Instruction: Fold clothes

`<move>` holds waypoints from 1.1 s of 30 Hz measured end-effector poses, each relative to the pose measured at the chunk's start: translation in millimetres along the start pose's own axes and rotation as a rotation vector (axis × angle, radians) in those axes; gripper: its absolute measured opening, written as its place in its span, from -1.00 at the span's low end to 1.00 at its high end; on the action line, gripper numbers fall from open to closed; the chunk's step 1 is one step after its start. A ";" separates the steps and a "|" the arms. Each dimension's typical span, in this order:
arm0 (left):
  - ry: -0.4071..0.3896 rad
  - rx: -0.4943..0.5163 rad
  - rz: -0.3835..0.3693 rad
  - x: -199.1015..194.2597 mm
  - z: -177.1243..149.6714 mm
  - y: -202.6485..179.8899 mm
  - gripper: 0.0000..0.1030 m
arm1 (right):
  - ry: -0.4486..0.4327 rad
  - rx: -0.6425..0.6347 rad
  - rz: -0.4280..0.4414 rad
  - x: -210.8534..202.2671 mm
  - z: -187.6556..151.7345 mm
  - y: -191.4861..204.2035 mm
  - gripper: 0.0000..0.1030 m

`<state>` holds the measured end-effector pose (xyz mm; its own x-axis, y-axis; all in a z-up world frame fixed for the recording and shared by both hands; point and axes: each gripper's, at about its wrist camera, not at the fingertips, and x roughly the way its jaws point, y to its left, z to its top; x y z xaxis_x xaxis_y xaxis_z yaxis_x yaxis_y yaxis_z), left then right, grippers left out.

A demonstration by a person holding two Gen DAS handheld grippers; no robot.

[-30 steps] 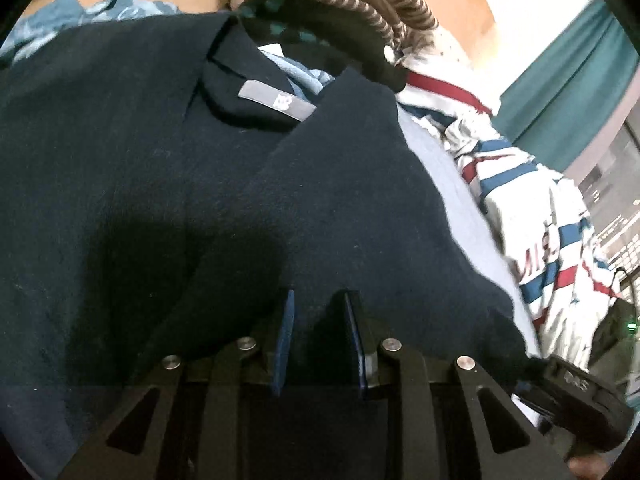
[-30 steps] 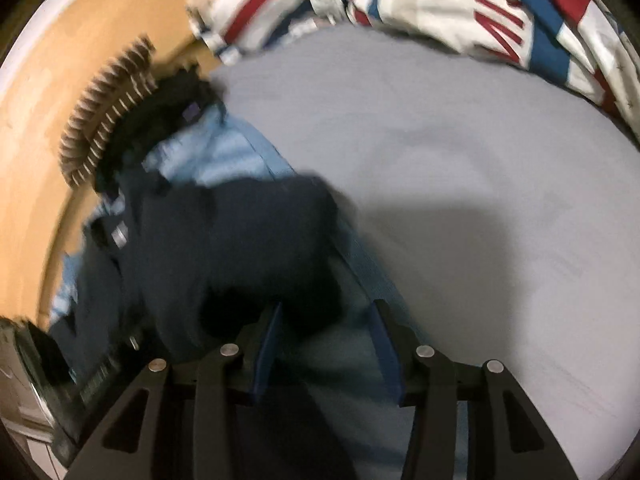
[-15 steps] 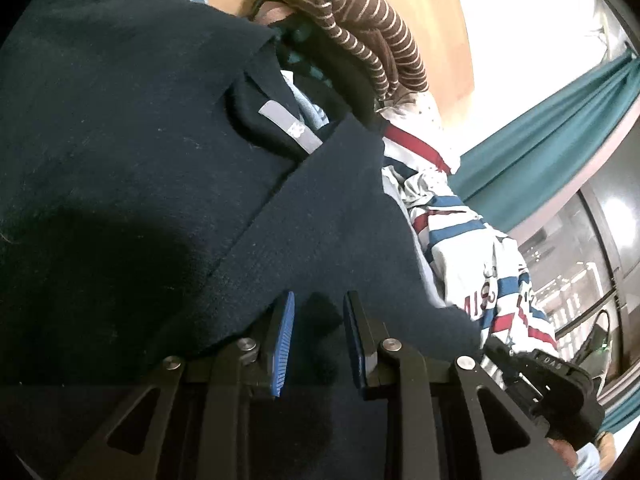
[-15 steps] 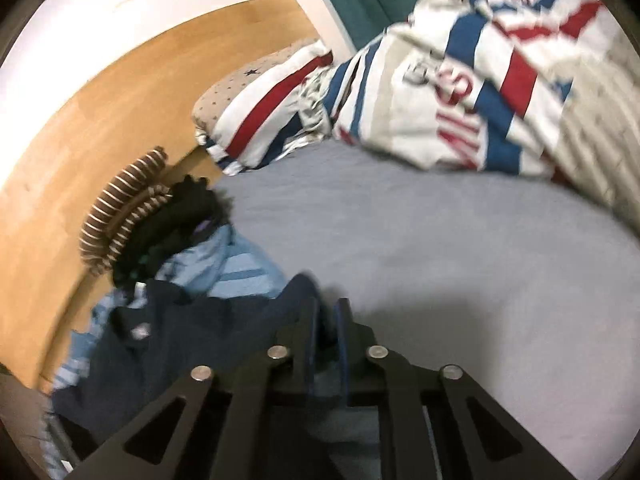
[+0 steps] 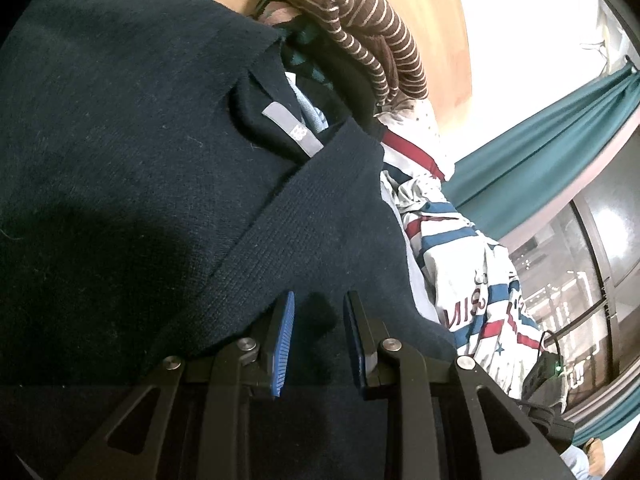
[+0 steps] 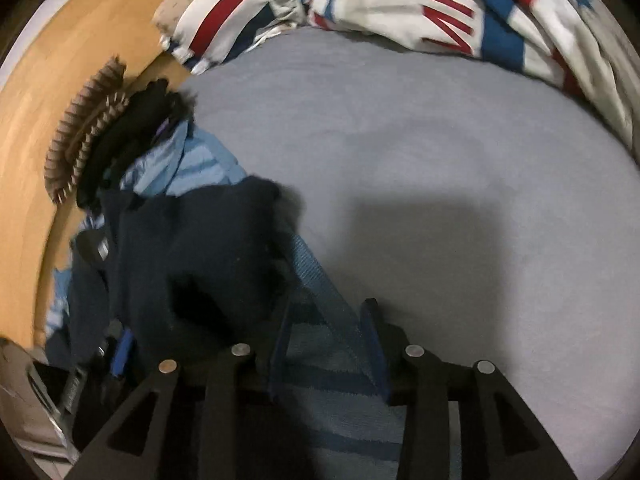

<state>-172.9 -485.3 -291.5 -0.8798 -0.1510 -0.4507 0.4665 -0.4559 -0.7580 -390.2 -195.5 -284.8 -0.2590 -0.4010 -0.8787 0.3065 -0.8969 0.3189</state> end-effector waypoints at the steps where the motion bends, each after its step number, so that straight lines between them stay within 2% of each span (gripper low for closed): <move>1: 0.000 0.000 0.000 0.0 0.0 -0.1 -0.47 | 0.001 -0.036 -0.040 -3.4 0.1 4.7 -0.18; 4: -0.001 0.001 0.000 0.0 -0.3 -0.6 -0.47 | -0.007 -0.143 -0.090 -3.5 -2.6 14.4 -0.02; 6: -0.001 0.001 -0.002 -0.5 -0.7 -0.1 -0.47 | 0.016 -0.142 -0.065 6.0 -4.7 14.0 -0.02; 9: 0.000 0.001 -0.001 -0.8 -1.0 -0.3 -0.47 | -0.009 -0.175 -0.068 8.8 -7.5 20.8 -0.02; 13: -0.003 -0.003 -0.006 -1.9 -0.5 1.0 -0.47 | -0.140 -0.123 0.016 -1.5 -0.6 18.9 -0.02; 17: -0.005 -0.001 -0.009 -2.5 -0.6 1.0 -0.47 | -0.171 -0.061 0.106 1.0 0.9 13.1 0.01; 20: -0.006 0.004 -0.004 -2.6 -1.0 0.2 -0.47 | -0.200 -0.097 0.189 -1.6 1.7 26.6 0.01; 22: -0.005 0.010 0.004 -2.3 -1.2 -0.9 -0.47 | -0.213 -0.103 0.167 2.5 1.5 32.9 -0.01; 24: 0.002 0.020 0.017 -1.1 -1.3 -2.7 -0.47 | -0.187 -0.115 0.053 13.7 0.3 36.5 -0.01; 26: 0.014 0.035 0.040 1.5 -1.3 -5.5 -0.47 | -0.164 -0.137 -0.016 21.7 0.5 39.2 -0.05; 29: 0.052 0.086 0.118 9.2 -0.8 -15.0 -0.48 | -0.177 -0.126 -0.114 20.5 3.1 39.2 -0.21; 31: 0.086 0.135 0.184 15.5 -0.2 -24.4 -0.48 | -0.203 -0.099 -0.189 13.6 5.7 33.9 -0.21; 32: 0.105 0.166 0.222 18.9 0.3 -30.5 -0.48 | -0.217 -0.087 -0.220 9.4 6.7 30.9 -0.10; 33: 0.124 0.198 0.261 22.4 0.9 -36.8 -0.48 | -0.233 -0.084 -0.234 4.5 7.1 30.3 -0.10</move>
<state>-209.9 -472.7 -273.3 -0.7095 -0.1827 -0.6806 0.6372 -0.5790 -0.5087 -388.6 -225.8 -276.6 -0.5307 -0.2263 -0.8168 0.2860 -0.9550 0.0787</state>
